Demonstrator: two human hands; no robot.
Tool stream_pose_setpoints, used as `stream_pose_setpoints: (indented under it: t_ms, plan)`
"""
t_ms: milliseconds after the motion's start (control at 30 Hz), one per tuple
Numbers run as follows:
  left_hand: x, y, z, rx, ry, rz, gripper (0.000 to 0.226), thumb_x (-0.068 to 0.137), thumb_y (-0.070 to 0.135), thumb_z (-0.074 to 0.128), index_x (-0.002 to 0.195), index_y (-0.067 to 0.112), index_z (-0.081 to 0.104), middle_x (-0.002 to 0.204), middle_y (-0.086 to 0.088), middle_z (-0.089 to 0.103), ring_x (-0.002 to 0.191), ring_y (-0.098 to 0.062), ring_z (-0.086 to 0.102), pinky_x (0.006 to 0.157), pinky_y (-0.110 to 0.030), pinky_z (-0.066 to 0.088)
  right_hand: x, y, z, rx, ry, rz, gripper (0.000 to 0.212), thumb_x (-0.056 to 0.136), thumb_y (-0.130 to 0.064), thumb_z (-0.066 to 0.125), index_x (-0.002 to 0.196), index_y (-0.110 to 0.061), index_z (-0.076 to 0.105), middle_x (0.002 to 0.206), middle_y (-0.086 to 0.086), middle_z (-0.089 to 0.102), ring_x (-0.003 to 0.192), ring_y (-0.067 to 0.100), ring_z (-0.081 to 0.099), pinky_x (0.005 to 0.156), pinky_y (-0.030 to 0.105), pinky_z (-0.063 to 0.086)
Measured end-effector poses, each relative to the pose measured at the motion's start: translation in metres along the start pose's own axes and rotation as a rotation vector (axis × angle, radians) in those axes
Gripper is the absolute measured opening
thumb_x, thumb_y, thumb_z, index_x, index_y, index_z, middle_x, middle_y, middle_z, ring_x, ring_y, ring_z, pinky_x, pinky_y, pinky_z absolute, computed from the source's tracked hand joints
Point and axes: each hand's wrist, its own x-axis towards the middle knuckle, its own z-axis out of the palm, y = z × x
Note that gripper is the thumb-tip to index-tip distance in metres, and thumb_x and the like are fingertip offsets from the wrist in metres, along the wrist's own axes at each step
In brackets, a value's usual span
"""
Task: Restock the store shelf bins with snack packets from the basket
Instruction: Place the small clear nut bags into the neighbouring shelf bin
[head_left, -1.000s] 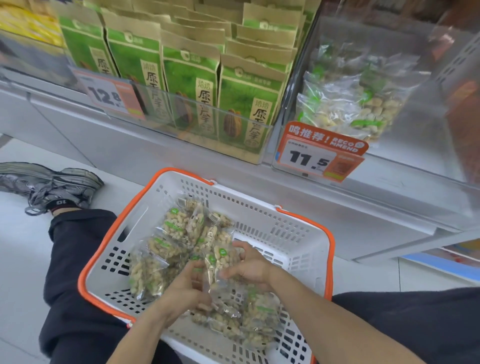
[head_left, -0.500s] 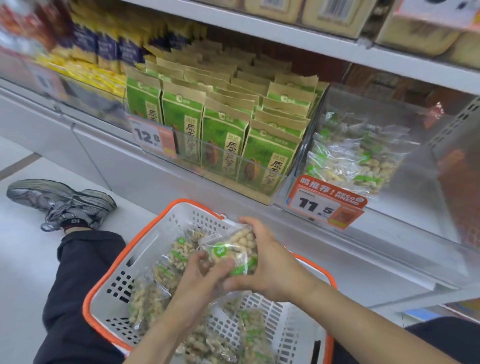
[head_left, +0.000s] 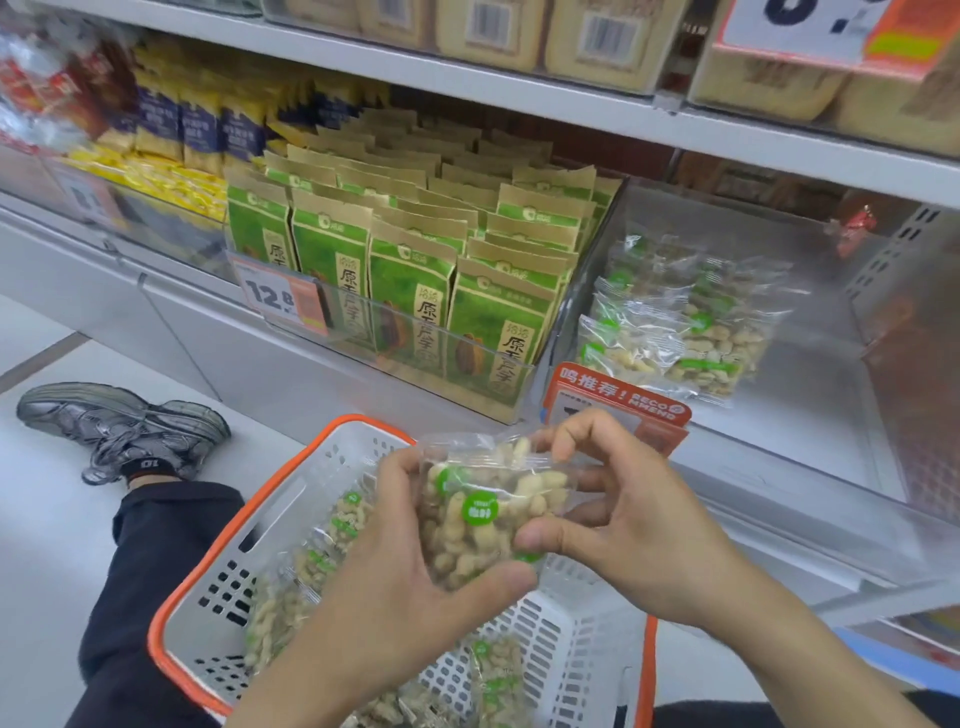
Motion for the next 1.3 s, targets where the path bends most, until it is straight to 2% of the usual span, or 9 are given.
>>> stream_pose_setpoints:
  t_ms: [167, 300, 467, 567, 667, 800, 1033, 1200, 1300]
  plan:
    - [0.015, 0.019, 0.012, 0.12, -0.019, 0.074, 0.067, 0.064, 0.041, 0.09, 0.108, 0.04, 0.04, 0.108, 0.009, 0.07, 0.094, -0.013, 0.072, 0.079, -0.038, 0.057, -0.008, -0.007, -0.024, -0.04, 0.078, -0.119, 0.051, 0.056, -0.034, 0.091, 0.087, -0.035, 0.051, 0.115, -0.017, 0.063, 0.095, 0.012, 0.07, 0.07, 0.033, 0.06]
    - [0.028, 0.035, 0.017, 0.087, -0.073, 0.142, 0.059, 0.065, 0.03, 0.091, 0.106, 0.039, 0.049, 0.106, 0.004, 0.072, 0.091, -0.017, 0.073, 0.071, -0.03, 0.057, -0.012, -0.011, -0.049, -0.016, 0.075, -0.166, 0.075, 0.046, -0.044, 0.091, 0.112, -0.035, 0.057, 0.126, -0.01, 0.063, 0.118, 0.011, 0.061, 0.081, 0.028, 0.058]
    - [0.049, 0.06, 0.028, 0.133, -0.106, 0.281, 0.073, 0.06, 0.03, 0.094, 0.12, 0.039, 0.052, 0.117, 0.002, 0.067, 0.105, -0.021, 0.069, 0.082, -0.041, 0.059, -0.02, -0.032, -0.071, 0.008, 0.033, -0.201, 0.077, 0.051, -0.021, 0.083, 0.123, -0.023, 0.056, 0.115, -0.019, 0.066, 0.107, -0.006, 0.063, 0.066, 0.014, 0.054]
    - [0.062, 0.069, 0.037, 0.358, -0.035, 0.402, 0.089, 0.059, 0.047, 0.09, 0.136, 0.041, 0.046, 0.129, 0.009, 0.057, 0.117, -0.01, 0.06, 0.094, -0.03, 0.053, -0.021, -0.033, -0.081, 0.025, 0.185, -0.309, 0.06, 0.059, -0.013, 0.086, 0.112, -0.017, 0.058, 0.104, -0.008, 0.07, 0.089, 0.006, 0.069, 0.066, 0.018, 0.055]
    - [0.072, 0.075, 0.048, 0.509, 0.021, 0.493, 0.093, 0.068, 0.058, 0.077, 0.147, 0.041, 0.03, 0.138, 0.015, 0.04, 0.127, 0.002, 0.045, 0.101, -0.012, 0.039, -0.02, -0.03, -0.095, 0.023, 0.378, -0.466, 0.053, 0.07, -0.03, 0.089, 0.114, -0.023, 0.06, 0.107, -0.002, 0.07, 0.092, 0.02, 0.07, 0.075, 0.032, 0.059]
    - [0.087, 0.062, 0.056, 0.685, 0.088, 0.574, 0.069, 0.088, 0.045, 0.066, 0.146, 0.027, 0.033, 0.14, 0.01, 0.035, 0.135, -0.007, 0.034, 0.11, -0.024, 0.033, -0.023, -0.019, -0.129, -0.071, 0.682, -0.547, 0.053, 0.076, -0.027, 0.083, 0.119, -0.032, 0.053, 0.119, 0.01, 0.061, 0.107, 0.038, 0.064, 0.089, 0.057, 0.055]
    - [0.097, 0.034, 0.068, 0.822, 0.089, 0.57, 0.054, 0.093, 0.037, 0.055, 0.141, 0.017, 0.04, 0.14, 0.004, 0.036, 0.137, -0.013, 0.03, 0.114, -0.017, 0.019, -0.017, 0.018, -0.159, -0.419, 0.685, -0.146, 0.073, 0.081, -0.025, 0.08, 0.138, -0.037, 0.037, 0.125, -0.01, 0.056, 0.116, 0.017, 0.058, 0.105, 0.045, 0.046]
    - [0.098, 0.029, 0.076, 0.829, 0.12, 0.57, 0.052, 0.093, 0.037, 0.054, 0.138, 0.014, 0.042, 0.14, 0.001, 0.036, 0.14, -0.018, 0.028, 0.117, -0.024, 0.02, 0.003, 0.023, -0.164, -0.536, 0.593, 0.155, 0.06, 0.089, -0.031, 0.074, 0.137, -0.024, 0.039, 0.094, -0.009, 0.058, 0.097, 0.021, 0.06, 0.084, 0.036, 0.046]
    - [0.097, 0.03, 0.079, 0.751, 0.152, 0.543, 0.047, 0.093, 0.028, 0.061, 0.135, 0.015, 0.045, 0.138, 0.002, 0.036, 0.137, -0.016, 0.029, 0.114, -0.019, 0.021, 0.018, 0.021, -0.161, -0.561, 0.541, 0.235, 0.062, 0.09, -0.036, 0.072, 0.139, -0.02, 0.038, 0.098, 0.006, 0.064, 0.095, 0.024, 0.061, 0.076, 0.034, 0.043]
